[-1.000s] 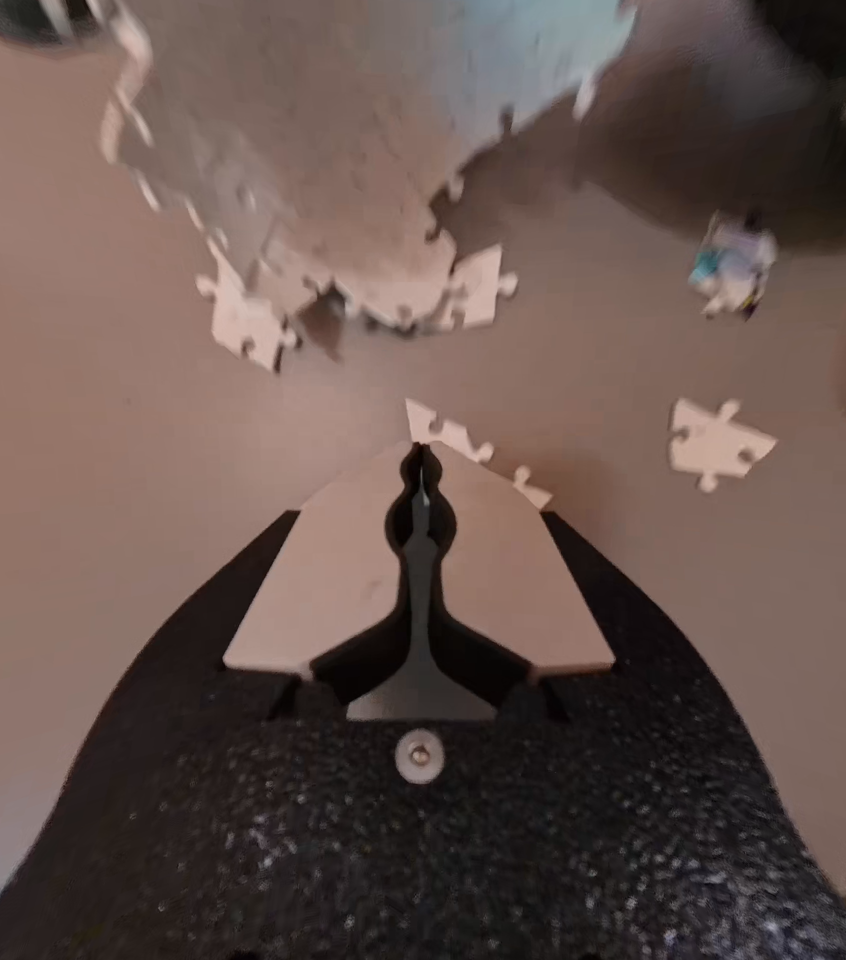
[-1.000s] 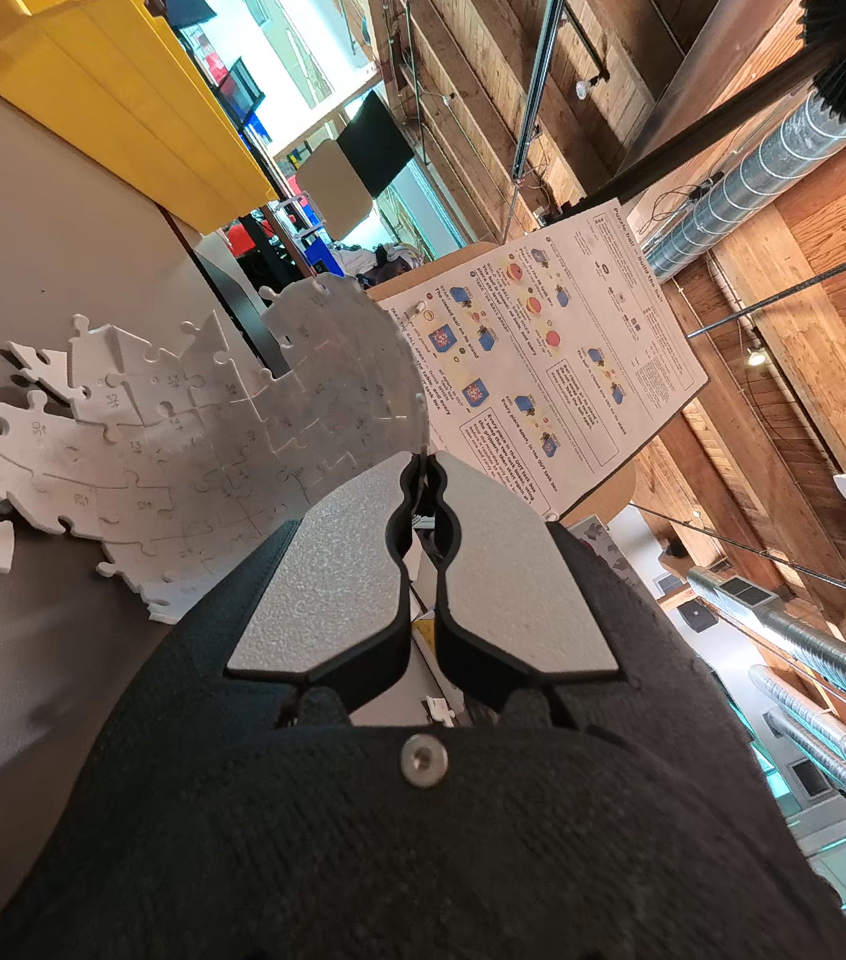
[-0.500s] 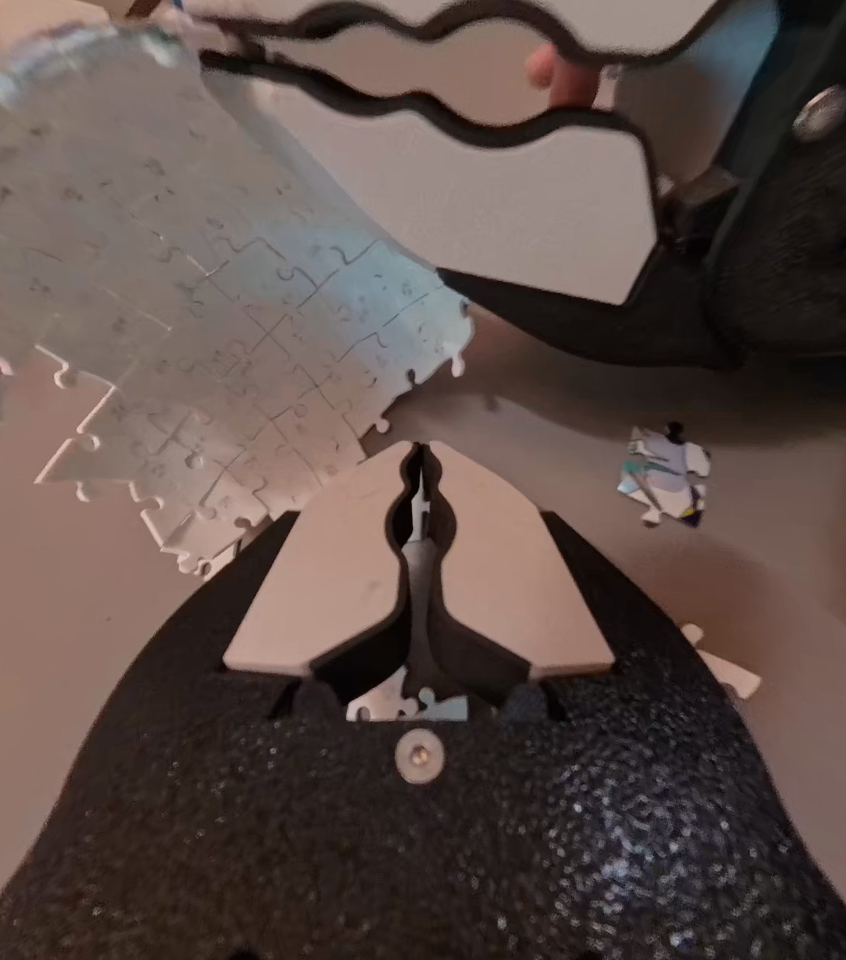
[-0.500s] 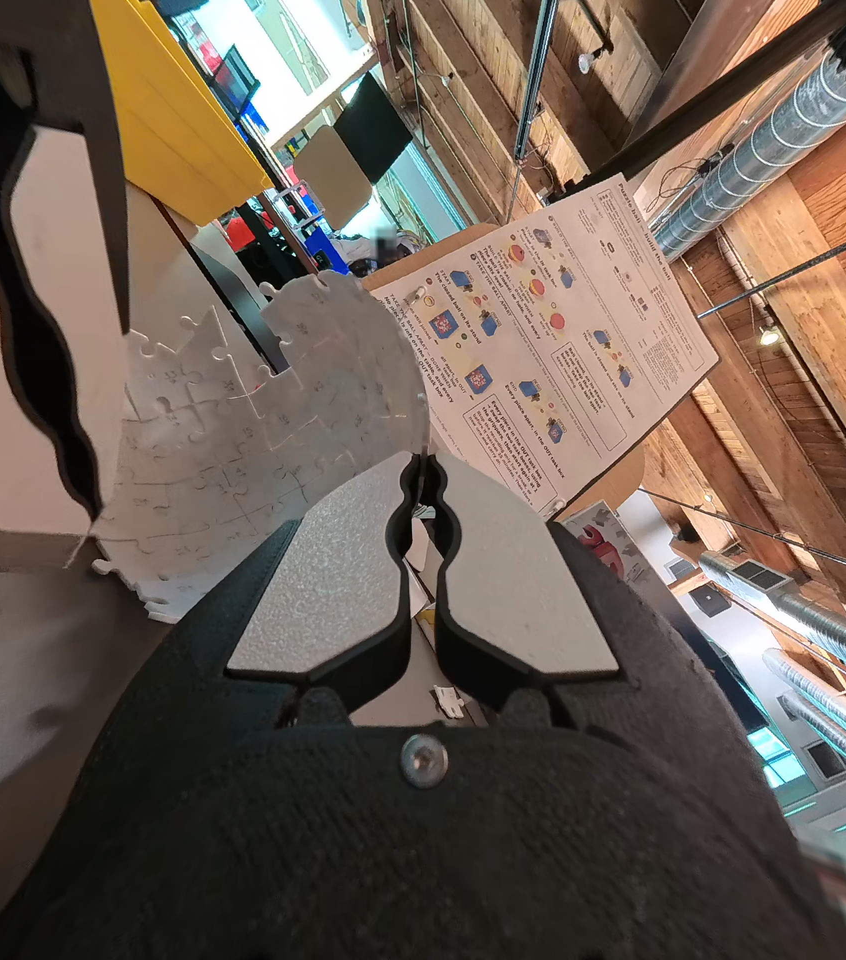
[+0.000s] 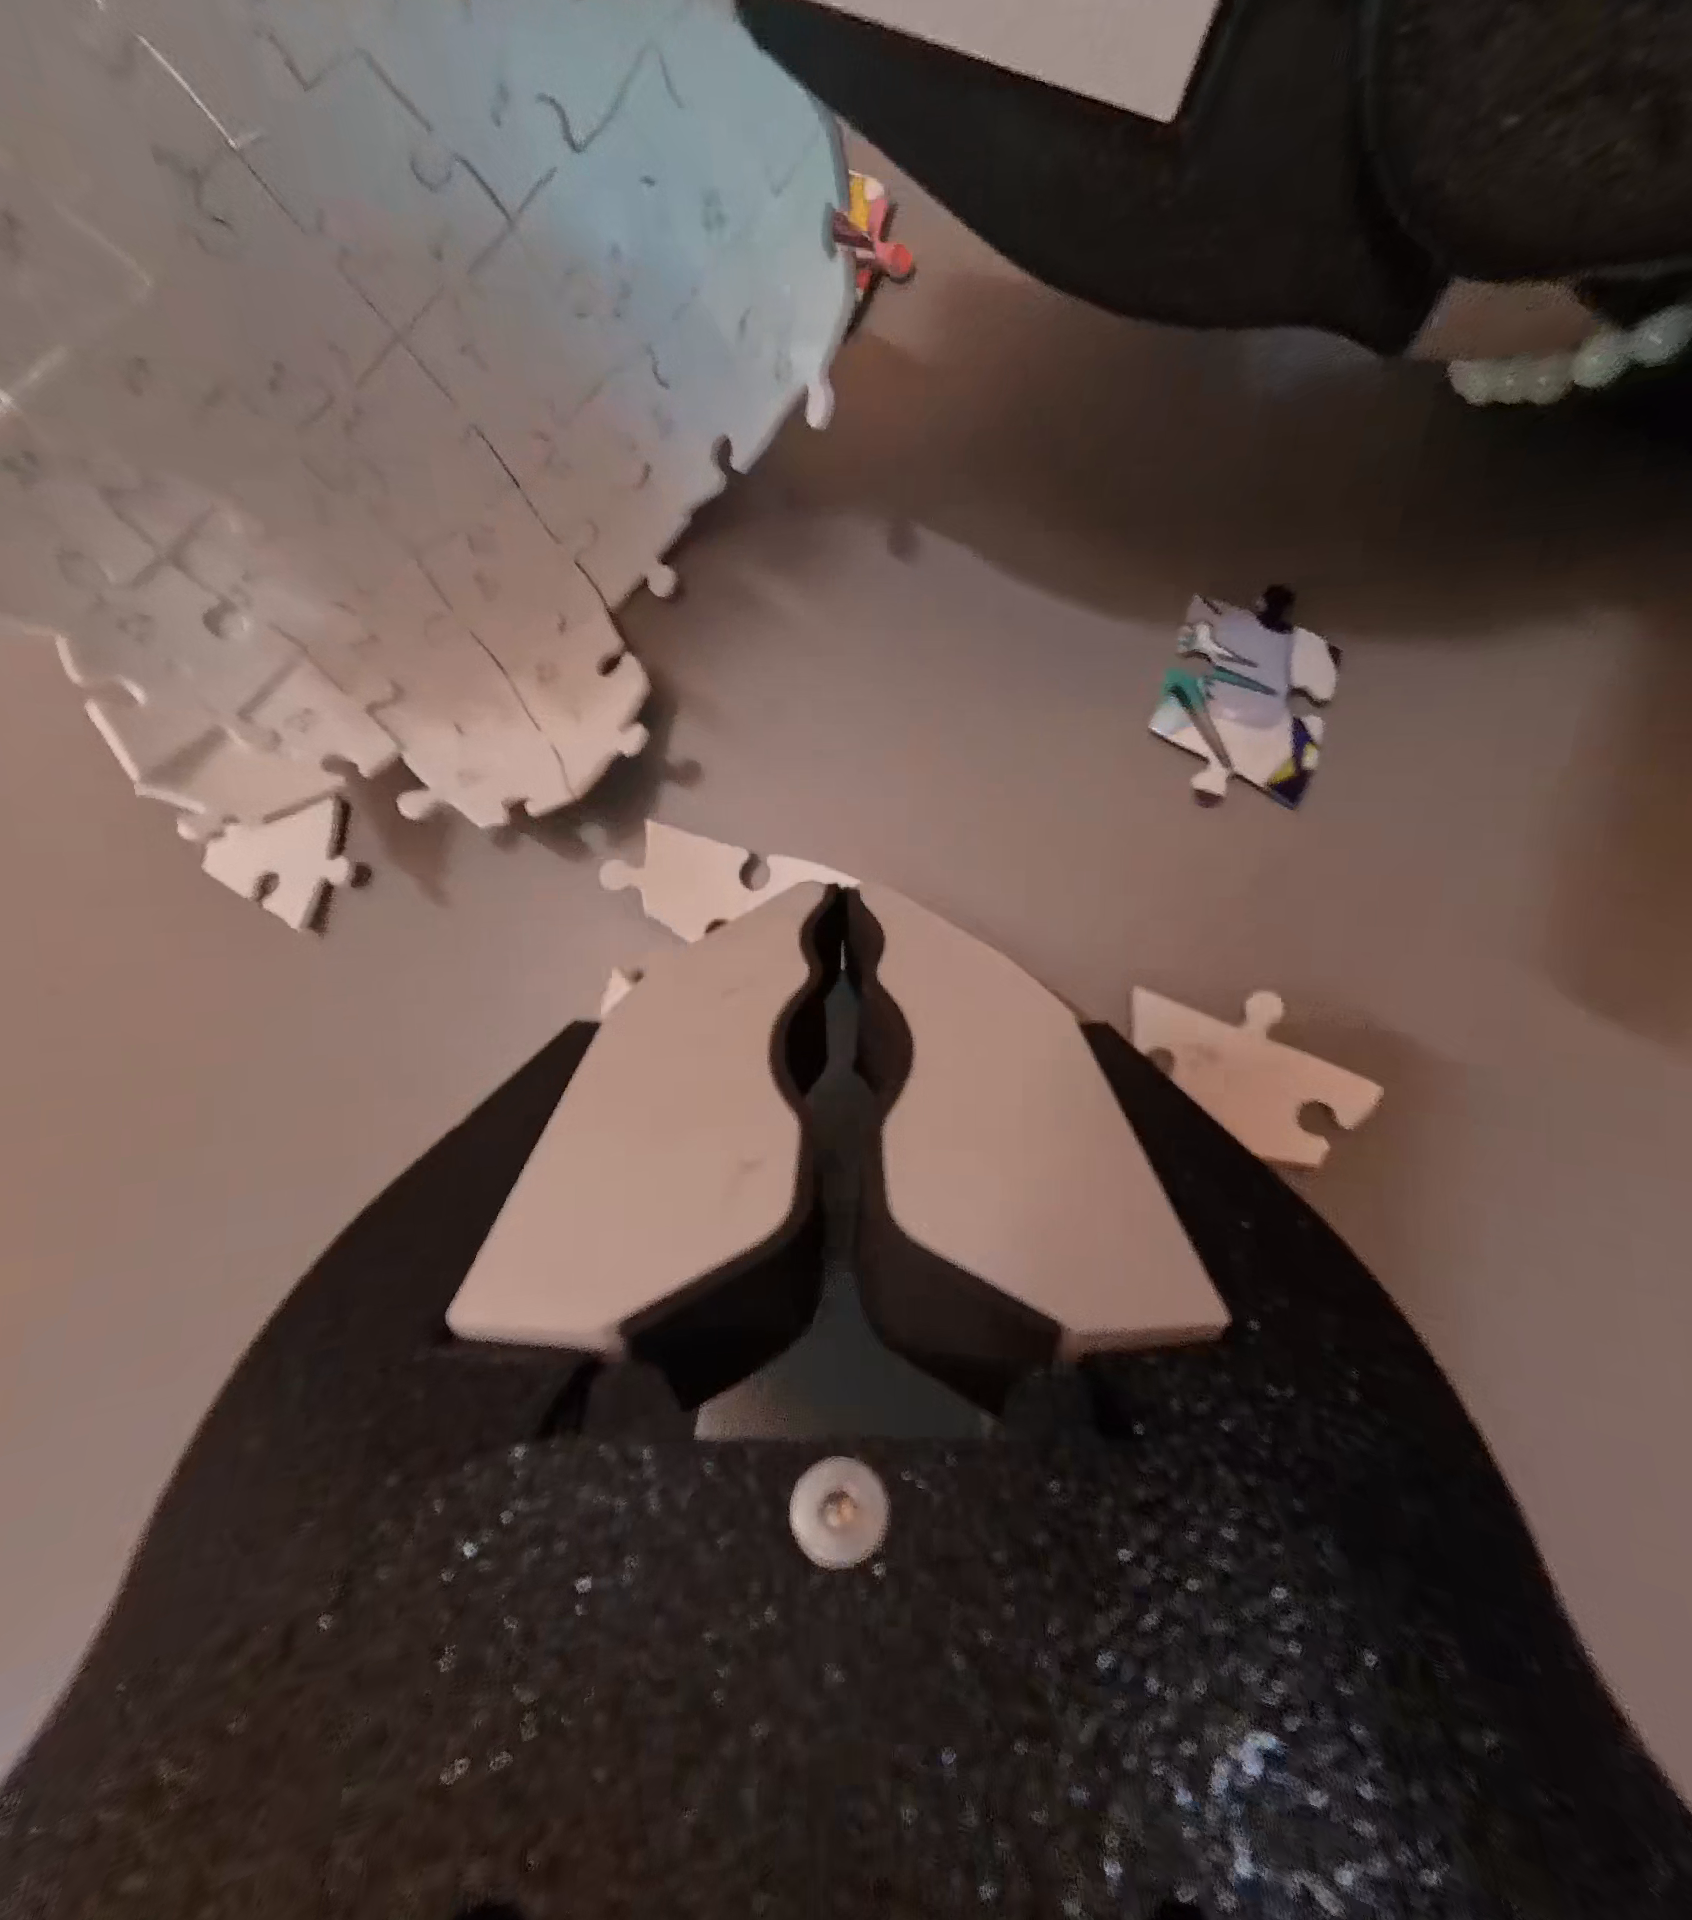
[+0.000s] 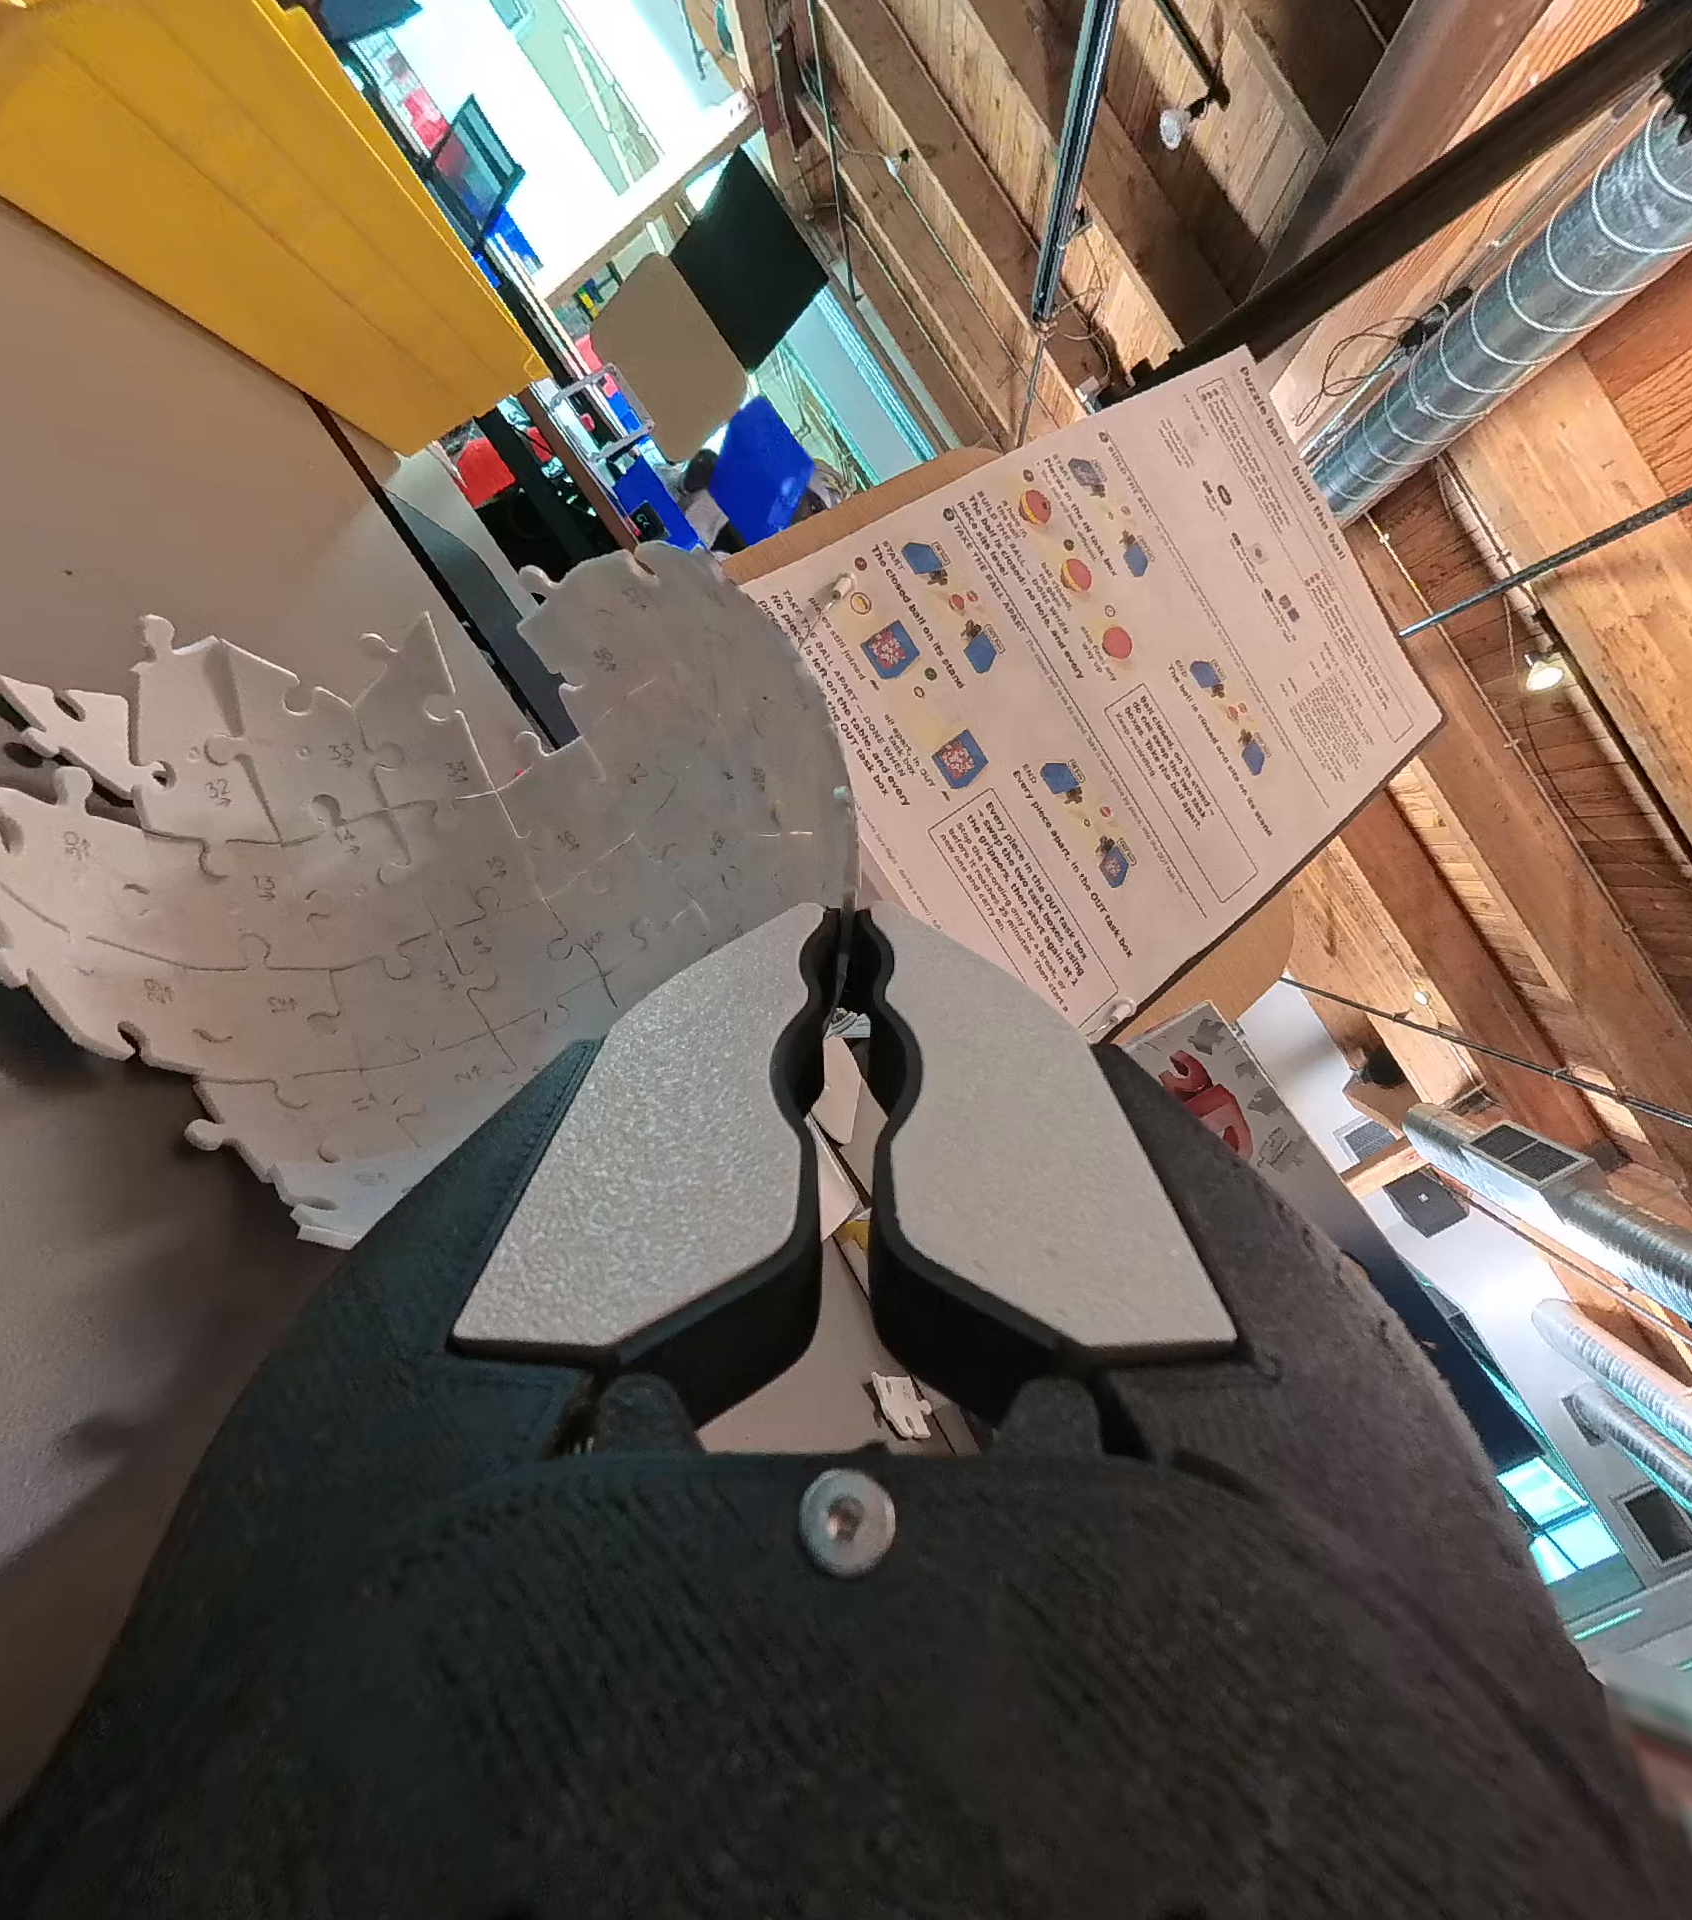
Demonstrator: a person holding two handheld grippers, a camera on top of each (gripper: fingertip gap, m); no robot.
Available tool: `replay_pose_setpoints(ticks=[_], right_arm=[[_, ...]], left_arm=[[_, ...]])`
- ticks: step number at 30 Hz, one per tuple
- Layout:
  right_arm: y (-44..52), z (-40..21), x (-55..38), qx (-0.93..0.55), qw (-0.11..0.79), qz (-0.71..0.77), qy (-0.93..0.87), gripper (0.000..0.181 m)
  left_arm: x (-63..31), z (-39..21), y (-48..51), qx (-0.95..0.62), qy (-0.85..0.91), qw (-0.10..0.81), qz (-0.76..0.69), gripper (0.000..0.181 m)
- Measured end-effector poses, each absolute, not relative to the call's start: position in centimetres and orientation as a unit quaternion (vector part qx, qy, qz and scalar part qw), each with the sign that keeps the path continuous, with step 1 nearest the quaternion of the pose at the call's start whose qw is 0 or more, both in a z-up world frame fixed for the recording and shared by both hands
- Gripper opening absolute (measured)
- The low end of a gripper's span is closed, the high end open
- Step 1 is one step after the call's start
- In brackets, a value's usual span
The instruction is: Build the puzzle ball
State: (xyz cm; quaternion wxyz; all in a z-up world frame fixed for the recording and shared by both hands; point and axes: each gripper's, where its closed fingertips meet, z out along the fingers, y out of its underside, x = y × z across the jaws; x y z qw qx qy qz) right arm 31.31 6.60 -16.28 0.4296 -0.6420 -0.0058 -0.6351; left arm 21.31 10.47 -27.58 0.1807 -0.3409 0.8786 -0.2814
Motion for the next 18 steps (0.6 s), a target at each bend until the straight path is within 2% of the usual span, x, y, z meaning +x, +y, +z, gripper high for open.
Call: replay_pose_setpoints(ticks=[7,12,15,18], right_arm=[[6.7,-16.2,31.2,-0.641,0.429,-0.636,-0.009,0.003],[6.7,-16.2,31.2,-0.64,0.429,-0.637,-0.011,0.003],[6.8,-16.2,31.2,-0.64,0.431,-0.637,-0.011,0.003],[6.8,-16.2,31.2,-0.64,0.431,-0.636,-0.011,0.003]], left_arm=[[18.6,-27.0,9.8,-0.335,0.877,0.124,-0.321,0.0],[20.0,-23.5,12.8,-0.373,0.831,0.172,-0.374,0.007],[20.8,-24.0,17.0,-0.402,0.832,0.202,-0.325,0.011],[20.8,-25.4,18.8,-0.399,0.849,0.185,-0.293,0.02]])
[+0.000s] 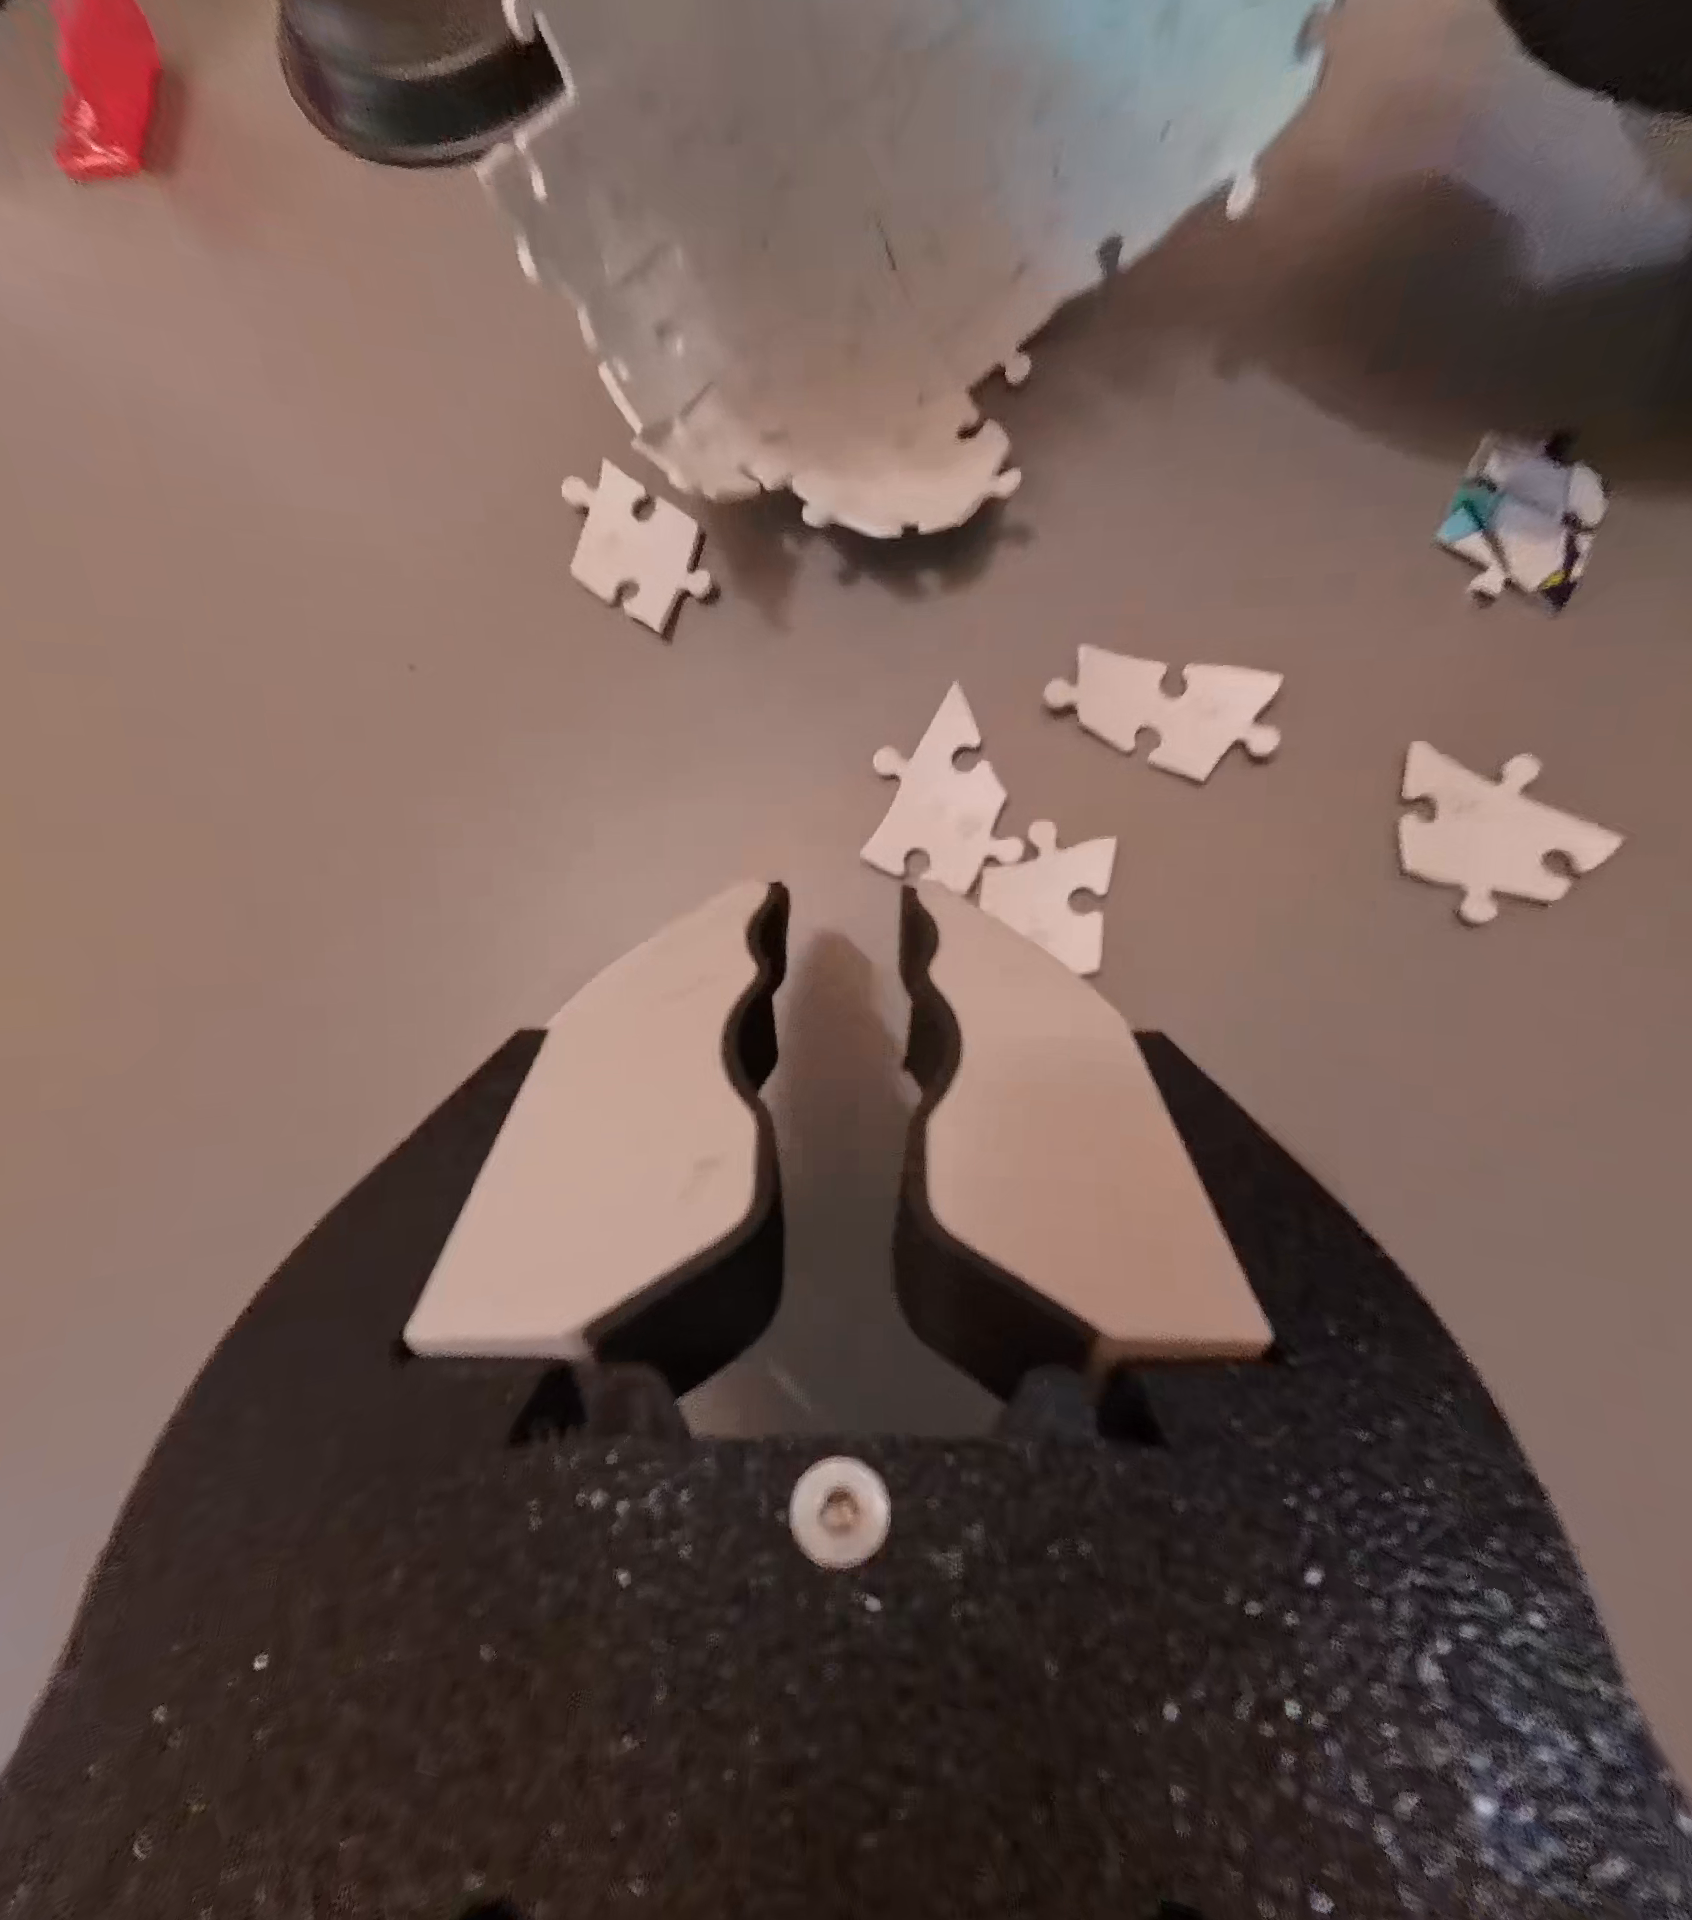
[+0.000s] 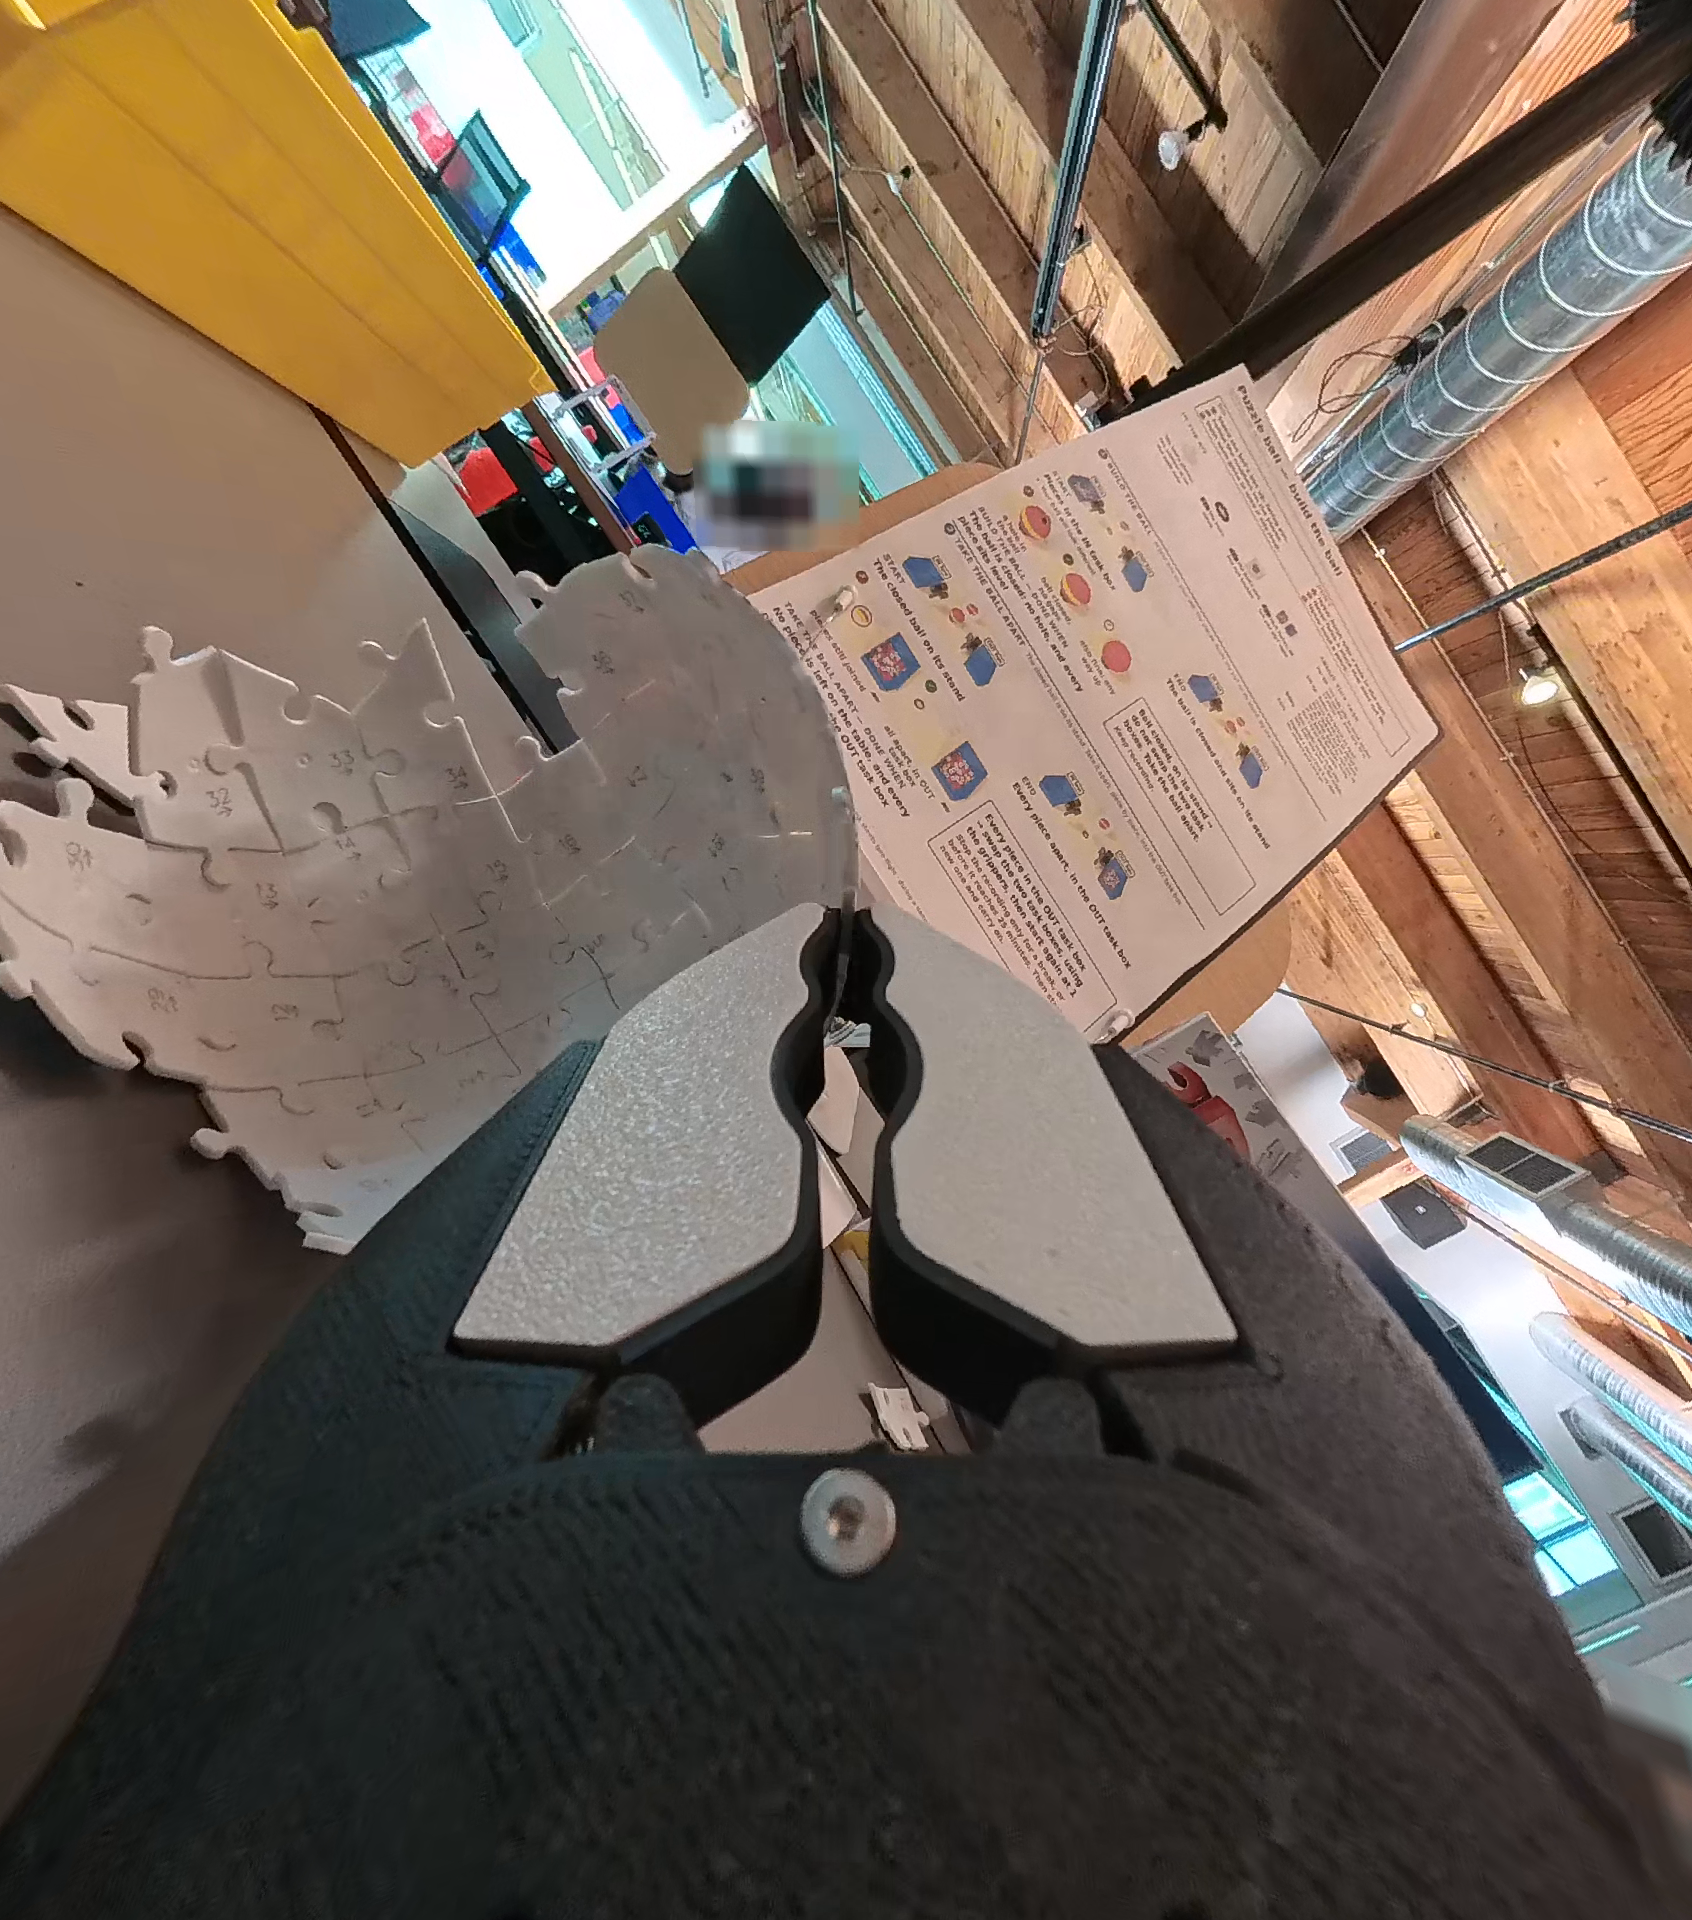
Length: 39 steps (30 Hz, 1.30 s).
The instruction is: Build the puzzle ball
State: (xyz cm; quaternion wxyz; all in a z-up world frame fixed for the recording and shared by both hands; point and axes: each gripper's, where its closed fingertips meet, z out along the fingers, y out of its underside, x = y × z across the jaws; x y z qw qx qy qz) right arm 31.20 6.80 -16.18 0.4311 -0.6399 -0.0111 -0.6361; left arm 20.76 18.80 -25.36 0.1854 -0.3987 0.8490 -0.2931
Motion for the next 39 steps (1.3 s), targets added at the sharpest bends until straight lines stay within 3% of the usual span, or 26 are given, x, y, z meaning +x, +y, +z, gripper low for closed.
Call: replay_pose_setpoints(ticks=[5,14,24,39], right_arm=[[6.8,-16.2,31.2,-0.64,0.432,-0.635,-0.01,0.003],[6.8,-16.2,31.2,-0.64,0.432,-0.635,-0.011,0.003],[6.8,-16.2,31.2,-0.64,0.434,-0.634,-0.012,0.003],[6.8,-16.2,31.2,-0.641,0.436,-0.632,-0.01,0.003]], left_arm=[[21.3,-26.4,17.7,-0.375,0.863,0.15,-0.304,0.027],[21.3,-27.6,16.8,-0.375,0.878,0.094,-0.283,0.022],[21.8,-25.4,17.8,-0.43,0.836,0.121,-0.318,0.023],[22.3,-26.8,20.1,-0.455,0.844,0.151,-0.241,0.027]])
